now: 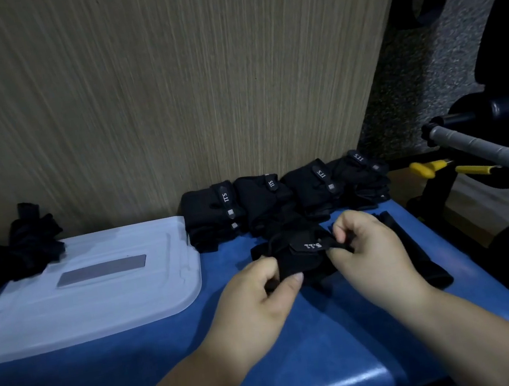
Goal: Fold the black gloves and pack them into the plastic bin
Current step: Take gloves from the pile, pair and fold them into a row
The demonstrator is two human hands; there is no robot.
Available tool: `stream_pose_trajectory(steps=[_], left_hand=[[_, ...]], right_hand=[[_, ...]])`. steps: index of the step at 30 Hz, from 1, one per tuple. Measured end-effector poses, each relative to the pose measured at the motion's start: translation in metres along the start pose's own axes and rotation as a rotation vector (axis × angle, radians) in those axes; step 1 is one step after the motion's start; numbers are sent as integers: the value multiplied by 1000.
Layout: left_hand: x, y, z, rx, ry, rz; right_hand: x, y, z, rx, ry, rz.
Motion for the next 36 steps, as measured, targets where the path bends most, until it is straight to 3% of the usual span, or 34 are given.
stream_pose_trajectory(steps=[3,7,10,13,17,22,25,29,32,34,36], left_hand=[[1,-1,3,-207,-104,107],[10,-1,5,-730,-366,48],[13,-3,7,-900,-434,-35],[18,-7,12,-883,-447,-170],[17,-9,9,-793,-373,-268],[12,-9,7,-705,-315,-282],[10,-5,4,-683,-274,-247],[10,-3,7,-633,-301,-199],[10,-4,10,-396,-360,-191],[8,-6,7,-320,-350,-205],[7,-4,4,-411,-352,-112]], right_hand=[[0,1,-2,182,37,44],[-1,4,6,471,62,195],[-4,8,9,582,74,324],[-4,10,8,617,188,332],[-3,11,7,918,511,196],[-8,10,20,929,586,404],[-11,12,20,959,655,427],[-7,10,15,873,607,274],[-4,6,13,781,512,123],[-4,4,14,705,421,109],[-6,4,18,657,328,152]])
Point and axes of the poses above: each hand's wrist, its own x-axis towards the middle knuckle, its own y-axis out of the palm, z = x × y, the point moved 2 cm from there along x, towards the middle knuckle, and after that the axes turned 6 degrees about -y, right-handed, at the moved point
